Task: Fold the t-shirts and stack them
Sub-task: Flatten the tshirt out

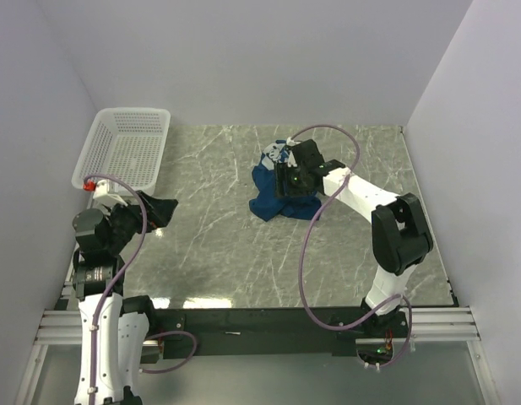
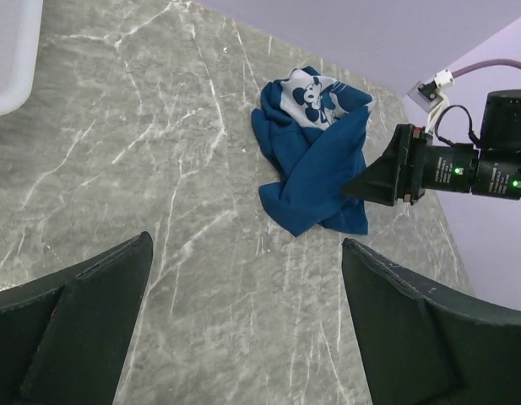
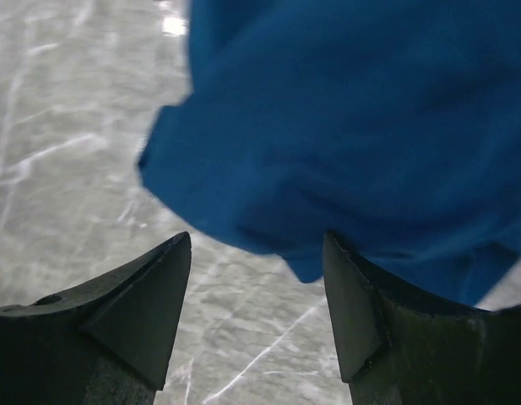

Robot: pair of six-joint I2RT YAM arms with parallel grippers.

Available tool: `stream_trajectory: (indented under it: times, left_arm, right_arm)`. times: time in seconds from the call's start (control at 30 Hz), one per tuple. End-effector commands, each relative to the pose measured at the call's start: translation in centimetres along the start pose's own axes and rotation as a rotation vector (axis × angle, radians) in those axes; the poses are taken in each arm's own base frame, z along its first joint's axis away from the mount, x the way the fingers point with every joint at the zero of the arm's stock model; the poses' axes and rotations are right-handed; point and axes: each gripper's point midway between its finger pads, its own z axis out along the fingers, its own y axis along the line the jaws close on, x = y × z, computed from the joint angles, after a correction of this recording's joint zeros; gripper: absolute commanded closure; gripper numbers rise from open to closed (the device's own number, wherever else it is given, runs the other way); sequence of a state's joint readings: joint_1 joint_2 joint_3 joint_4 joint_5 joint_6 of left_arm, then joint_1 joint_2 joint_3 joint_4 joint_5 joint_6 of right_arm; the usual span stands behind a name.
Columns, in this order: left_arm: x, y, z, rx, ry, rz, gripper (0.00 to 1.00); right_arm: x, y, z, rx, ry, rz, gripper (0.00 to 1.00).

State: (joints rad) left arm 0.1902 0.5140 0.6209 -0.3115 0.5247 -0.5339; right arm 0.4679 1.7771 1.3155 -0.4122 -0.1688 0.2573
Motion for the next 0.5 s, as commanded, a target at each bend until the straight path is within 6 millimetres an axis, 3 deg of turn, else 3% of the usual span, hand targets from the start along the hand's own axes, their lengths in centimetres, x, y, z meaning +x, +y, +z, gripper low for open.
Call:
stream_trajectory:
  times: [0.0, 0.17, 0.33, 0.43, 0.47]
  left_arm:
    - [-0.1, 0.0, 0.3, 0.019, -0.007, 0.035, 0.01]
    - [0.0, -0.1, 0.3, 0.029, -0.003, 0.037, 0.01]
    - [-0.3, -0.4, 0.0, 0.033, -0.026, 0.048, 0.01]
    - [-0.4, -0.5, -0.1, 0.034, -0.028, 0.049, 0.01]
    - [-0.4, -0.5, -0.1, 0.036, -0.029, 0.050, 0.01]
  right_arm:
    - [-1.8, -1.4, -0.5, 0.110, -0.092, 0.064, 0.30]
    - [-1.1, -3.2, 0.8, 0.206, -0.077, 0.059, 0.32]
    - [-0.7, -3.6, 1.7, 0.226, -0.053, 0.069, 0.34]
    - [-0.7, -3.2, 2.2, 0.203, -0.033, 0.066, 0.41]
    - [-0.8, -3.2, 2.2, 0.201, -0.031, 0.060, 0.52]
